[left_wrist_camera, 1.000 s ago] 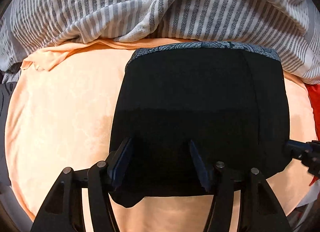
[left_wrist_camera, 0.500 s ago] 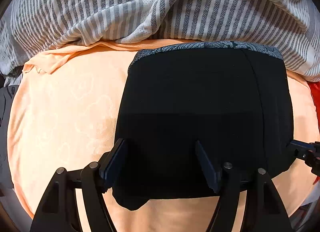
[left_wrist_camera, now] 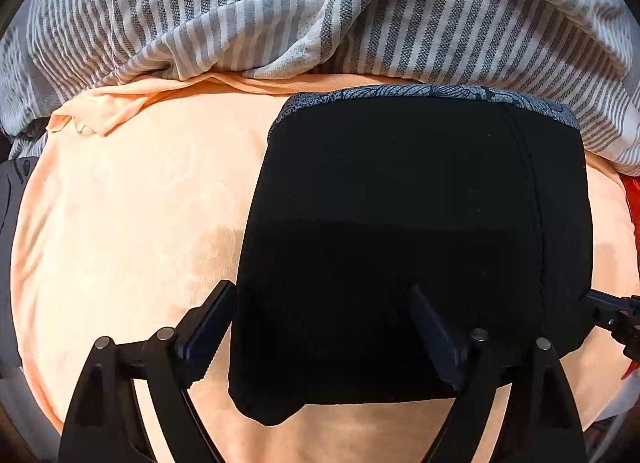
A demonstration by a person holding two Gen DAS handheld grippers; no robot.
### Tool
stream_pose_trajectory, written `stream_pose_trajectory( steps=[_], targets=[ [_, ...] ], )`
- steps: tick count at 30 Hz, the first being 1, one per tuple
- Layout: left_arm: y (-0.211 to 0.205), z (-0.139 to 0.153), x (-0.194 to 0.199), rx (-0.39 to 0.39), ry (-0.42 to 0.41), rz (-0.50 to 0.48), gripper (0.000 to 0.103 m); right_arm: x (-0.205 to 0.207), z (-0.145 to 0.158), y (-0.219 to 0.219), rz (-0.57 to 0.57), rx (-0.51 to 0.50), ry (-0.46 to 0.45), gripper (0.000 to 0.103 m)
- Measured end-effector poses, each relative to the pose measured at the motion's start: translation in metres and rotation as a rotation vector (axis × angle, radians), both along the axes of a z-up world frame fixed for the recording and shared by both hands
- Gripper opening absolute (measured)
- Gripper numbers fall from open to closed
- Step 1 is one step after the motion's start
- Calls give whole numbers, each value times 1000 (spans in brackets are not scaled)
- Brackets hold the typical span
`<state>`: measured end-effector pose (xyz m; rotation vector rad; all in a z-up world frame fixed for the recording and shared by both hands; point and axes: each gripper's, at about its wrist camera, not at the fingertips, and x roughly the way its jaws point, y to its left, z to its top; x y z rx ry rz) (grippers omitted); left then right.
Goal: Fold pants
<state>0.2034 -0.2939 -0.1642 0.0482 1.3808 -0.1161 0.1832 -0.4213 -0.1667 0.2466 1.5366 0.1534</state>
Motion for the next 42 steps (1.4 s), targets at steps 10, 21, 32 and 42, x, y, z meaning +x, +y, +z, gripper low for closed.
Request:
stream_pose_trajectory(
  steps=[10, 21, 32, 42],
  targets=[
    [2, -2, 1, -6, -1, 0, 88, 3, -2, 2, -1, -11, 6, 21],
    [1, -1, 2, -4, -1, 5, 88, 2, -3, 5, -6, -20, 0, 21],
    [3, -1, 0, -5, -2, 3, 88, 0, -1, 3, -15, -27, -8, 21],
    [7, 7, -6, -12, -17, -16, 88, 0, -1, 8, -12, -56, -17, 21]
  ],
)
